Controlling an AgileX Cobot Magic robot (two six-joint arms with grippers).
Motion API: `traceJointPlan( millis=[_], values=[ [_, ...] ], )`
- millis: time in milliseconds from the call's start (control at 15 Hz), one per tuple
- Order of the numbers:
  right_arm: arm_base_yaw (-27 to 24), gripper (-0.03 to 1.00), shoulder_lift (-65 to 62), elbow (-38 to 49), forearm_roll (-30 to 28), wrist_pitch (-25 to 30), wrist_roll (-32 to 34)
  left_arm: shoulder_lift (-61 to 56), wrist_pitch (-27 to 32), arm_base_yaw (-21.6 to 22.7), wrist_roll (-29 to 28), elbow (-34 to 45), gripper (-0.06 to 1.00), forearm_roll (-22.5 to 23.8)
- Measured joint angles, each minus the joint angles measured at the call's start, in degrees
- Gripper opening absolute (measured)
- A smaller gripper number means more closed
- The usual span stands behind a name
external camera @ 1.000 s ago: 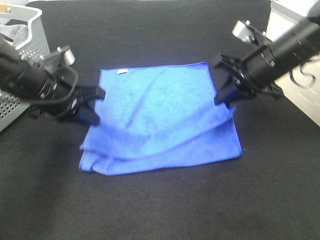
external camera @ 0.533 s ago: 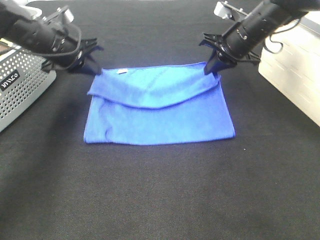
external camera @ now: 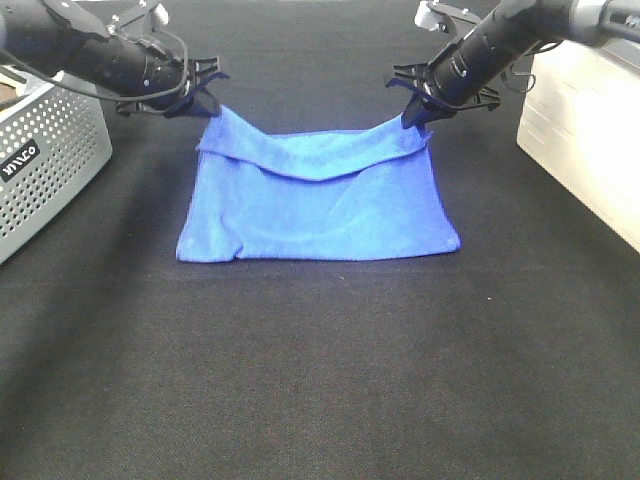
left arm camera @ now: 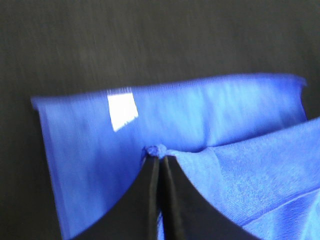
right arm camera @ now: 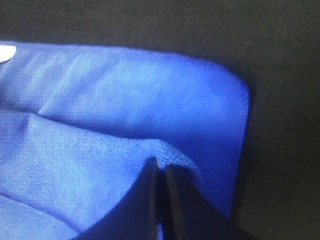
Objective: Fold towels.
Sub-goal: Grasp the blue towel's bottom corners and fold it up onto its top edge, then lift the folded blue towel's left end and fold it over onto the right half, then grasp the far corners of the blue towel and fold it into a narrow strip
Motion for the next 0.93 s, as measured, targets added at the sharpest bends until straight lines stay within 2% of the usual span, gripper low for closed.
traceJointPlan(
  millis=[400,533,667,733,800,867,933],
  values=[
    [0.0,0.0,1.6,-1.6,-3.21,-7.1,1.43,2.98,-7.62,-0.29,2.58,-1.66,0.0,1.66],
    [0.0,0.01,1.6,-1.6,-3.27,-7.56,1.43,3.44,-9.91,-1.2,2.75,-1.66,0.05,1.66],
    [0.0,0.24,1.66,-1.6,-3.27,-7.33,1.43,3.72,-12.03,-3.04,2.81,-1.66,0.35,1.83],
    [0.0,0.24,1.66,-1.6,-3.27,-7.33,1.43,3.72,-12.03,-3.04,2.81,-1.66,0.35,1.83],
    [0.0,0.41,1.66,-1.6,-3.27,-6.42,1.49,3.72,-12.15,-3.15,2.81,-1.66,0.53,1.83],
    [0.0,0.69,1.66,-1.6,-3.38,-4.18,2.75,3.72,-12.2,-2.98,2.81,-1.66,0.74,1.83],
    [0.0,0.74,1.66,-1.72,-3.78,-2.29,2.86,3.72,-11.17,-2.81,2.81,-1.66,0.76,2.18]
  ],
)
